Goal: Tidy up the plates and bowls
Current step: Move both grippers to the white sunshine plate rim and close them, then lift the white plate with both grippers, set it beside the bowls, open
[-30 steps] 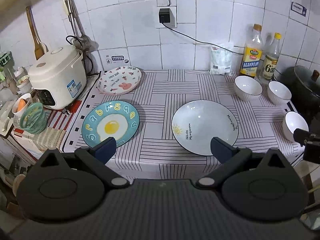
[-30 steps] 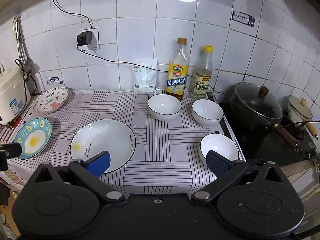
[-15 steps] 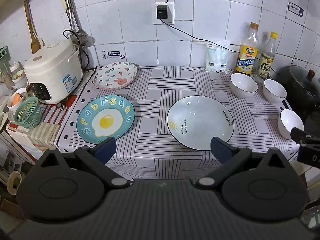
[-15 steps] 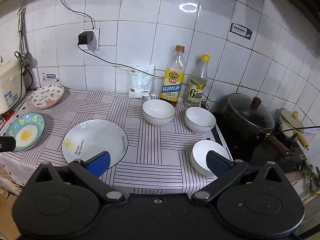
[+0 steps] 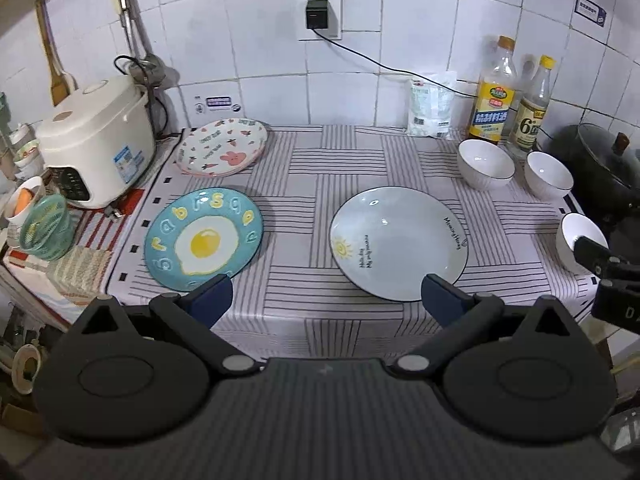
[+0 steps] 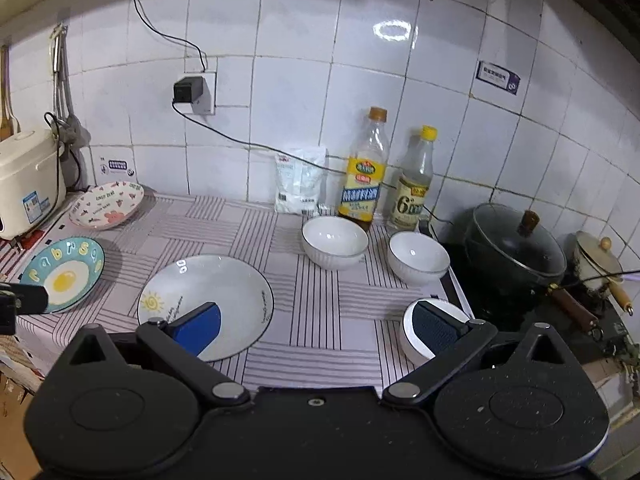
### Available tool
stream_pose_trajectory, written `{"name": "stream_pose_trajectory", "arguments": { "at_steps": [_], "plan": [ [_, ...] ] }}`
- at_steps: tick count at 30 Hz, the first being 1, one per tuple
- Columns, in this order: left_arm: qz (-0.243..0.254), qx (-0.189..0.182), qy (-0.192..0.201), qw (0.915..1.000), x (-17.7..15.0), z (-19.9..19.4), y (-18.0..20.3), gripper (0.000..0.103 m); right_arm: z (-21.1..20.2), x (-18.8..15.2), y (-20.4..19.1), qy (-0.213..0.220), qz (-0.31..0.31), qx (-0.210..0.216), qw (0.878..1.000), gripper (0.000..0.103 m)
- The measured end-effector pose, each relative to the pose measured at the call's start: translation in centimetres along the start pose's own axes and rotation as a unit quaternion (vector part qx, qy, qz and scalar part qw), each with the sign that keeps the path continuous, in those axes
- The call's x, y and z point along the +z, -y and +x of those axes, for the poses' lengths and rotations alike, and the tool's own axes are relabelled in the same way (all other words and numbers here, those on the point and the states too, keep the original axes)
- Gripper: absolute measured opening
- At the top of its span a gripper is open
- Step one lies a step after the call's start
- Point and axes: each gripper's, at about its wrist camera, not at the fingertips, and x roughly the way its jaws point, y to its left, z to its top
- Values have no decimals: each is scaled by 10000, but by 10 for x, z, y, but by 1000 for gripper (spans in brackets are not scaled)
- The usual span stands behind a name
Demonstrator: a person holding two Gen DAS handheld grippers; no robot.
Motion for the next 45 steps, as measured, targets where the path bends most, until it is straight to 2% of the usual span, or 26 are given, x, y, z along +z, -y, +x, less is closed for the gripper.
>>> {"name": "stream_pose_trajectory", "arguments": {
  "at_steps": [4, 7, 10, 13, 18, 21, 23, 26, 27, 29, 31, 32, 33, 34, 36, 38, 43, 45],
  "plan": [
    [75, -108, 69, 9999, 4, 16, 2, 102, 11, -8, 2, 577, -186, 367, 9975, 103],
    [141, -129, 36, 9998, 8, 39, 3, 99, 28, -14, 8, 932, -70, 653, 9935, 103],
    [101, -657, -68, 9978, 6, 64, 3, 99, 60, -15, 15, 464, 156, 1183, 9918, 103],
    [-17, -839, -324, 9959, 3, 93, 4, 99, 96, -24, 21, 30, 577, 1617, 9851, 102],
    [-92, -750, -675, 9949, -5, 148, 4, 94, 147, -46, 23, -576, 1188, 1974, 9714, 84],
    [-19, -1080, -783, 9911, -5, 175, 3, 93, 171, -59, 22, -827, 1535, 2170, 9605, 75],
    [-5, -1112, -885, 9899, -8, 192, 4, 93, 188, -68, 23, -1012, 1727, 2282, 9528, 67],
    [-21, -1038, -993, 9896, -10, 211, 4, 93, 209, -74, 21, -1190, 1822, 2264, 9494, 65],
    [-84, -1031, -1051, 9891, -10, 216, 2, 92, 215, -75, 21, -1267, 1881, 2278, 9469, 61],
    [-205, -1100, -1066, 9880, -11, 223, -4, 85, 228, -77, 22, -1454, 2076, 2273, 9403, 55],
    [-334, -1196, -1143, 9857, -10, 232, -9, 70, 236, -77, 23, -1540, 2199, 2363, 9338, 46],
    [-405, -1224, -1251, 9837, -10, 237, -11, 59, 239, -77, 23, -1593, 2192, 2372, 9329, 34],
    [-460, -1235, -1358, 9819, -10, 243, -13, 53, 241, -77, 24, -1605, 2173, 2393, 9326, 15],
    [-494, -1273, -1416, 9805, -10, 247, -15, 45, 243, -77, 25, -1576, 2219, 2551, 9278, 13],
    [-507, -1301, -1436, 9797, -11, 251, -16, 30, 245, -75, 24, -1620, 2204, 2542, 9277, 13],
    [-531, -1381, -1462, 9781, -10, 254, -16, 26, 247, -73, 23, -1645, 2126, 2554, 9287, 13],
    [-634, -1403, -1575, 9754, -7, 257, -18, 26, 264, -76, 26, -1827, 2363, 2691, 9156, 13],
    [-713, -1385, -1622, 9744, -6, 257, -18, 26, 270, -76, 22, -1820, 2380, 2704, 9149, 14]
  ]
}}
